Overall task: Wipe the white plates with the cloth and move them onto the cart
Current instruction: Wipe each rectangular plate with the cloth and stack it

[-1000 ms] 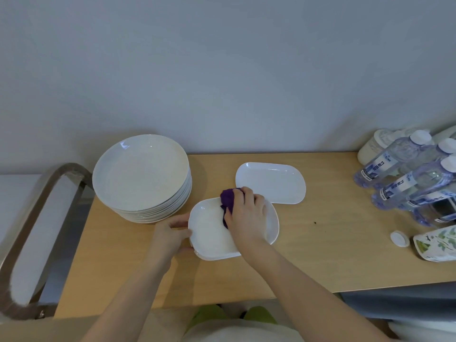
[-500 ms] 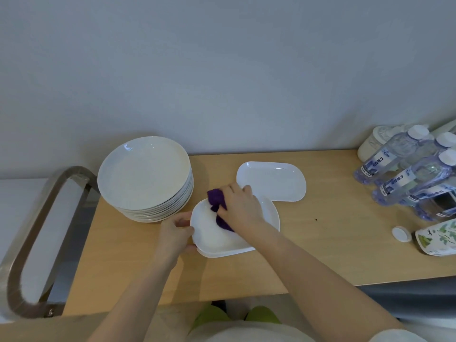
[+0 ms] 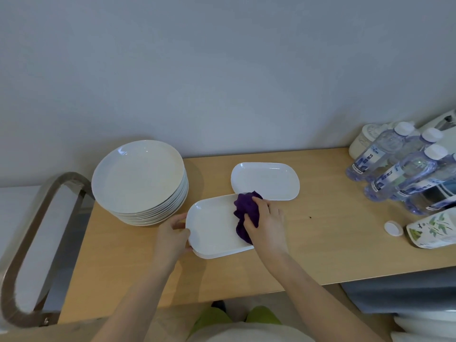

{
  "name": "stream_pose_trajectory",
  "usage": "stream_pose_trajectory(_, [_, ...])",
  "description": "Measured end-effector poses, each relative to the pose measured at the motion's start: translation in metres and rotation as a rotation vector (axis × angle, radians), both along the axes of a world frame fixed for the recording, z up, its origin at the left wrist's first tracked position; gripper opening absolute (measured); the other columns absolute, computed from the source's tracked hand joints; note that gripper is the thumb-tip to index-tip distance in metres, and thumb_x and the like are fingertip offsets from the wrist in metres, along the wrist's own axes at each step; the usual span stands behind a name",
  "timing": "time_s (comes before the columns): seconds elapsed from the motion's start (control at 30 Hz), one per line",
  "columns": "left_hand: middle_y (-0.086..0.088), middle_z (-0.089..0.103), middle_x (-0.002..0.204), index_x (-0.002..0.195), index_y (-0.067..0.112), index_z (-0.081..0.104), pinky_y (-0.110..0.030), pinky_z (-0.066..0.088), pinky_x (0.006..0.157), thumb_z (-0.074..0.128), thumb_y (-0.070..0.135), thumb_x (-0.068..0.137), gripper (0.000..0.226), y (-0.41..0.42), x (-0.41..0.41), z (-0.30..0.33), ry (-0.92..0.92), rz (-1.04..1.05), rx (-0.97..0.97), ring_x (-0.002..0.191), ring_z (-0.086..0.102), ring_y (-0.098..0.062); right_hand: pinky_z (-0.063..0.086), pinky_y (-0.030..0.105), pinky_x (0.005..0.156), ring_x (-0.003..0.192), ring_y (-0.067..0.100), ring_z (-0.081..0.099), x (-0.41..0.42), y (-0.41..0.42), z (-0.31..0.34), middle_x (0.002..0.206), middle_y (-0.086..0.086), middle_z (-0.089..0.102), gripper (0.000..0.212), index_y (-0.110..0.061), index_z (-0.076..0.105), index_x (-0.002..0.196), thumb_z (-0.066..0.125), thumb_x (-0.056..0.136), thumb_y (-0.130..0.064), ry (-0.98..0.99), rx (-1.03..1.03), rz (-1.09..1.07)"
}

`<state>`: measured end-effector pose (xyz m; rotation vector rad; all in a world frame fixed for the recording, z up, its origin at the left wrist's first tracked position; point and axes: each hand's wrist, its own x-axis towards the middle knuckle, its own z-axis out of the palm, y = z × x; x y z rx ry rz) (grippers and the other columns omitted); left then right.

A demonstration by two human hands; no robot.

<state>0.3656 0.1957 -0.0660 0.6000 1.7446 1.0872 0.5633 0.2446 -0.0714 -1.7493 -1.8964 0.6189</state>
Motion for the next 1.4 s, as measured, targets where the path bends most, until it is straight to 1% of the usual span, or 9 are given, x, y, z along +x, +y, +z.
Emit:
stream_pose_trajectory(0.1, [-0.005, 0.063, 0.112, 0.114, 0.023, 0.061, -0.034, 0.055, 0.067, 0.051, -0.002, 0.084, 0.041, -0.001, 0.007, -0.004, 0.182, -0.049, 0.027, 0.091, 0.062, -0.015, 0.038, 0.026, 0.094, 0.113, 0.019, 0.047, 0.005, -0.005, 0.004, 0.125, -0.004, 0.052, 0.046, -0.021, 0.050, 0.133, 0.060, 0.088, -0.020, 0.198, -0.011, -0.023])
stream_pose_trajectory(0.2, [-0.013, 0.049, 0.131, 0.136, 0.010, 0.048, -0.034, 0.040, 0.092, 0.053, 0.007, 0.090, 0.047, -0.003, 0.016, -0.008, 0.618, -0.092, -0.020, 0.118, 0.045, -0.026, 0.043, 0.025, 0.092, 0.112, 0.007, 0.048, 0.018, -0.007, 0.008, 0.119, -0.016, 0.051, 0.042, -0.029, 0.051, 0.129, 0.059, 0.088, -0.021, 0.361, 0.031, -0.085])
stream_pose_trajectory(0.3, [-0.014, 0.052, 0.122, 0.129, 0.007, 0.053, -0.036, 0.036, 0.093, 0.055, 0.008, 0.091, 0.039, 0.000, 0.025, -0.002, 0.838, -0.132, 0.078, 0.115, 0.043, -0.030, 0.038, 0.015, 0.088, 0.111, -0.003, 0.045, 0.036, -0.004, 0.010, 0.116, -0.025, 0.046, 0.040, -0.035, 0.049, 0.126, 0.060, 0.089, -0.023, 0.427, 0.078, -0.178])
stream_pose_trajectory(0.43, [-0.005, 0.058, 0.117, 0.119, 0.012, 0.060, -0.025, 0.031, 0.085, 0.049, 0.009, 0.094, 0.027, 0.016, 0.036, 0.004, 0.825, -0.232, 0.163, 0.110, 0.045, -0.023, 0.039, 0.022, 0.092, 0.112, 0.007, 0.046, 0.065, 0.006, 0.005, 0.121, -0.011, 0.048, 0.042, -0.026, 0.051, 0.128, 0.062, 0.089, -0.019, 0.369, 0.107, -0.263])
stream_pose_trajectory(0.6, [-0.002, 0.061, 0.117, 0.120, 0.015, 0.060, -0.031, 0.042, 0.085, 0.044, 0.012, 0.097, 0.028, 0.050, 0.055, 0.012, 0.905, -0.436, 0.193, 0.109, 0.052, -0.021, 0.041, 0.037, 0.098, 0.116, 0.023, 0.045, 0.093, 0.010, -0.012, 0.129, 0.002, 0.049, 0.046, -0.016, 0.051, 0.132, 0.063, 0.088, -0.017, 0.171, -0.014, -0.272])
stream_pose_trajectory(0.73, [-0.005, 0.061, 0.112, 0.117, 0.013, 0.059, -0.029, 0.041, 0.076, 0.041, 0.009, 0.096, 0.028, 0.084, 0.069, 0.014, 0.981, -0.536, 0.164, 0.101, 0.054, -0.023, 0.037, 0.030, 0.099, 0.120, 0.023, 0.040, 0.100, 0.007, -0.024, 0.135, 0.000, 0.046, 0.049, -0.019, 0.046, 0.136, 0.060, 0.090, -0.020, 0.024, -0.135, -0.221])
stream_pose_trajectory(0.93, [-0.007, 0.061, 0.118, 0.121, 0.014, 0.058, -0.036, 0.047, 0.083, 0.039, 0.010, 0.096, 0.031, 0.126, 0.075, 0.004, 1.041, -0.600, 0.113, 0.104, 0.058, -0.026, 0.035, 0.036, 0.100, 0.123, 0.020, 0.039, 0.101, 0.017, -0.022, 0.136, -0.008, 0.047, 0.038, -0.026, 0.051, 0.130, 0.048, 0.093, -0.037, -0.225, -0.171, -0.180])
stream_pose_trajectory(1.07, [-0.008, 0.062, 0.113, 0.118, 0.013, 0.058, -0.030, 0.040, 0.072, 0.040, 0.012, 0.094, 0.030, 0.147, 0.072, -0.014, 1.046, -0.625, 0.066, 0.099, 0.059, -0.026, 0.038, 0.036, 0.098, 0.119, 0.024, 0.038, 0.105, 0.051, -0.005, 0.128, 0.000, 0.052, 0.033, -0.018, 0.056, 0.125, 0.043, 0.096, -0.025, -0.179, -0.119, -0.196])
stream_pose_trajectory(1.4, [-0.006, 0.049, 0.094, 0.100, 0.008, 0.051, -0.027, 0.030, 0.051, 0.043, 0.007, 0.087, 0.015, 0.179, 0.077, -0.035, 0.883, -0.563, -0.189, 0.069, 0.045, -0.019, 0.033, 0.037, 0.098, 0.113, 0.034, 0.044, 0.108, 0.135, -0.013, 0.124, 0.019, 0.048, 0.034, 0.001, 0.043, 0.123, 0.037, 0.098, -0.021, -0.260, -0.382, -0.194])
